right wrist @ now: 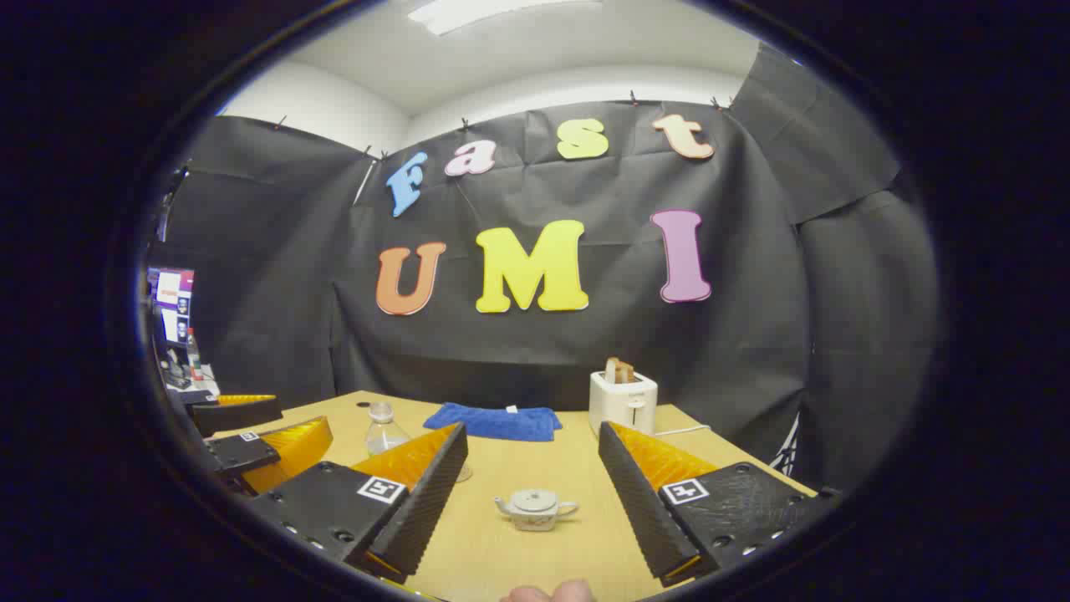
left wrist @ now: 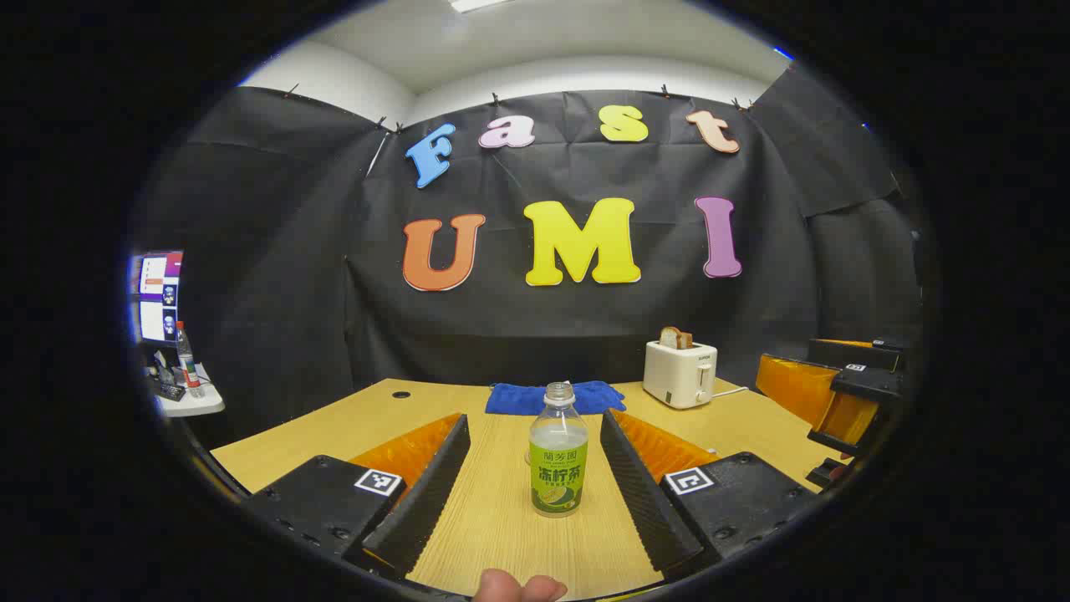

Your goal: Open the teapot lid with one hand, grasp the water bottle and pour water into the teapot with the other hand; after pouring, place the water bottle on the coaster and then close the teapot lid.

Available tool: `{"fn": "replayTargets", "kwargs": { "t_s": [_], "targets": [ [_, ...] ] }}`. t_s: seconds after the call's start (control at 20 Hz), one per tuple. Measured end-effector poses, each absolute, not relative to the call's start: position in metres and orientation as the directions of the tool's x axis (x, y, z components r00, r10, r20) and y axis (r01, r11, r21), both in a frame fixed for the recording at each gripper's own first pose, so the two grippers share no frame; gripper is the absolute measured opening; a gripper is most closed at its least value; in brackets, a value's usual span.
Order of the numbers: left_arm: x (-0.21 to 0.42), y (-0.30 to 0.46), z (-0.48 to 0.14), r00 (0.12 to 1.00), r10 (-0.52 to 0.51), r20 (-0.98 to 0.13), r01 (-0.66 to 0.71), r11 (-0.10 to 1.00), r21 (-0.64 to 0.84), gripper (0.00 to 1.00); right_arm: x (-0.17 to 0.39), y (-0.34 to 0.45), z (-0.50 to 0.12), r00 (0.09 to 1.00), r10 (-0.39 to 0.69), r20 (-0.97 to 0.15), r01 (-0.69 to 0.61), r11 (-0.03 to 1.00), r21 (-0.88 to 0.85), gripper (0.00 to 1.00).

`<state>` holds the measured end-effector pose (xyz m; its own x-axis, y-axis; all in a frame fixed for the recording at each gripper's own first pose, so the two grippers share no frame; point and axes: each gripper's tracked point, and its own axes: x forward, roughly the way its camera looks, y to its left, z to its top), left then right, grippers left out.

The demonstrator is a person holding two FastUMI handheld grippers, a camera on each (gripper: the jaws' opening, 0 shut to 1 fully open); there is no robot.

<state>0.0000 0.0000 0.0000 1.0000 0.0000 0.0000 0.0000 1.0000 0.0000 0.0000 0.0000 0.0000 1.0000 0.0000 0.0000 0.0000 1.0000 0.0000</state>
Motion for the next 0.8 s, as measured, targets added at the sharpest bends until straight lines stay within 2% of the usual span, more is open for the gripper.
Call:
{"fn": "replayTargets", "kwargs": {
  "t_s": [0.5, 0.65, 0.8],
  "targets": [
    [0.003, -0.001, -0.008, 0.999, -0.020, -0.028, 0.020, 1.000, -0.012, 0.98, 0.001, -0.004, -0.008, 0.999, -0.032, -0.010, 0.032, 0.999, -0.008, 0.94],
    [0.004, -0.002, -0.012, 0.999, -0.025, -0.037, 0.025, 1.000, -0.017, 0.98, 0.002, -0.005, -0.011, 0.999, -0.037, -0.012, 0.037, 0.999, -0.005, 0.96],
    [0.004, -0.006, -0.013, 0.999, -0.033, -0.039, 0.032, 0.999, -0.013, 0.98, 0.003, -0.007, -0.013, 0.999, -0.037, -0.016, 0.037, 0.999, -0.004, 0.95]
  ]
}}
